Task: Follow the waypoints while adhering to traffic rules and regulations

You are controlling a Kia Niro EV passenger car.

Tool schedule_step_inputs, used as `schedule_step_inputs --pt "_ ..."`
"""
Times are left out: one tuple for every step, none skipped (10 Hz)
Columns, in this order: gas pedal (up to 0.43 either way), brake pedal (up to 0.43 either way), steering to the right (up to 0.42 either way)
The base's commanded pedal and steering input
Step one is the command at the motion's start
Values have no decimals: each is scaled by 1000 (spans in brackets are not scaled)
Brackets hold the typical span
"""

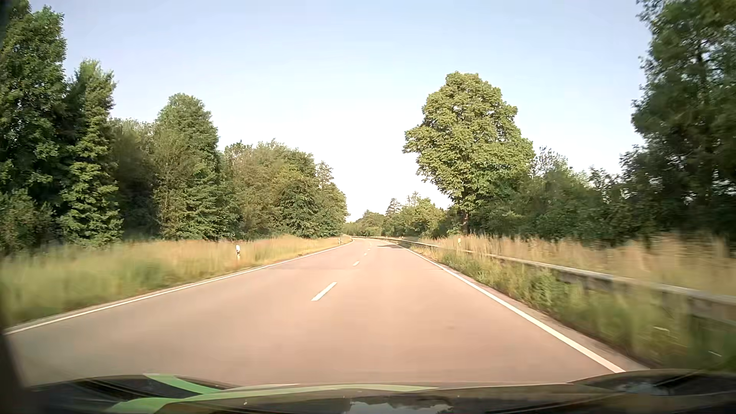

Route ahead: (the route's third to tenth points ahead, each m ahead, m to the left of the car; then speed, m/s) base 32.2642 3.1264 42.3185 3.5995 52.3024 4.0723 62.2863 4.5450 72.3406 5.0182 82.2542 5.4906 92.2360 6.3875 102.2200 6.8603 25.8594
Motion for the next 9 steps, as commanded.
schedule_step_inputs --pt "98 0 -3" --pt "87 0 -4" --pt "87 0 -4" --pt "98 0 -4" --pt "110 0 -4" --pt "150 0 -6" --pt "157 0 -6" --pt "189 0 -6" --pt "197 0 -6"
